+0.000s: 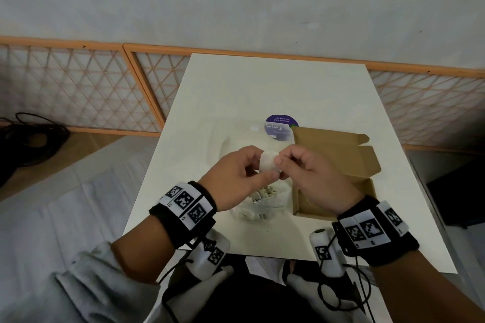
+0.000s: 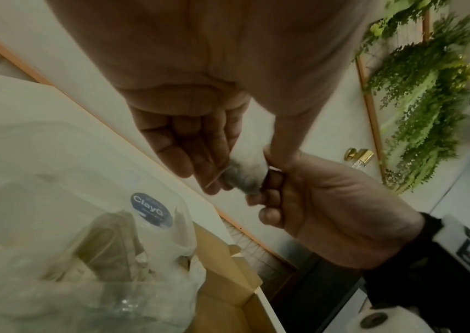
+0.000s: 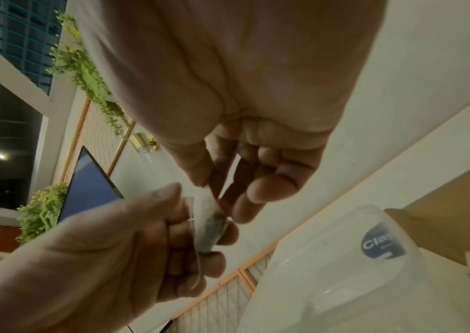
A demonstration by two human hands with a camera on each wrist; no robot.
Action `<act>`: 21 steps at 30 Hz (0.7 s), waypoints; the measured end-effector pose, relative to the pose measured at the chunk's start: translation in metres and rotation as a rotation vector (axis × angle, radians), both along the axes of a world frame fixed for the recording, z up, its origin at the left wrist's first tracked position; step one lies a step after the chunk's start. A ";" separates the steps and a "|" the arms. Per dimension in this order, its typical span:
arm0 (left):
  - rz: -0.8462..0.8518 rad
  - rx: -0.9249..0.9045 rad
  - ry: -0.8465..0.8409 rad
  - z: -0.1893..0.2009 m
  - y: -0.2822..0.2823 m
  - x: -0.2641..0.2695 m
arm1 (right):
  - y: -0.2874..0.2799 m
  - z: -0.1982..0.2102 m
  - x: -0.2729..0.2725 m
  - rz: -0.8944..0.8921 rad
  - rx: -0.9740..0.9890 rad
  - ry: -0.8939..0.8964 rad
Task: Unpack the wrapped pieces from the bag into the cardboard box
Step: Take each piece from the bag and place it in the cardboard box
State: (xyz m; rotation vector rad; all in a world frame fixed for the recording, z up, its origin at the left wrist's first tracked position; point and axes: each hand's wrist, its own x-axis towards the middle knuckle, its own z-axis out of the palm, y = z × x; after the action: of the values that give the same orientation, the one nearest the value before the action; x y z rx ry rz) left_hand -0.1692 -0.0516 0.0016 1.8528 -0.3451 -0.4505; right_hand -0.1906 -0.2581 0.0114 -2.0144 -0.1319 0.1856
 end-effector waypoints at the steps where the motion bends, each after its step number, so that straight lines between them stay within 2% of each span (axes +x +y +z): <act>1: 0.002 0.014 -0.018 0.001 -0.002 0.000 | 0.001 0.000 0.000 -0.011 0.023 -0.019; 5: 0.043 0.030 -0.036 0.001 -0.003 -0.001 | 0.002 0.003 -0.001 -0.073 0.109 -0.024; 10: 0.007 -0.125 0.150 0.004 -0.003 -0.003 | -0.005 0.010 -0.002 0.038 0.150 -0.042; 15: -0.032 -0.281 0.243 0.010 -0.001 0.000 | -0.008 0.018 0.001 0.099 0.117 -0.121; 18: -0.052 -0.196 0.183 0.010 0.001 -0.001 | -0.011 0.023 0.003 0.110 0.043 -0.164; 21: -0.024 0.065 -0.011 0.005 0.006 0.000 | -0.013 0.027 0.006 0.120 -0.063 -0.175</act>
State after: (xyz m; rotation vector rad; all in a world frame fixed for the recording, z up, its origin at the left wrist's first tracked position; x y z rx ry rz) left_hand -0.1689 -0.0461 0.0071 1.9171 -0.3641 -0.4727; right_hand -0.1850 -0.2710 0.0380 -2.0850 -0.3625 0.0900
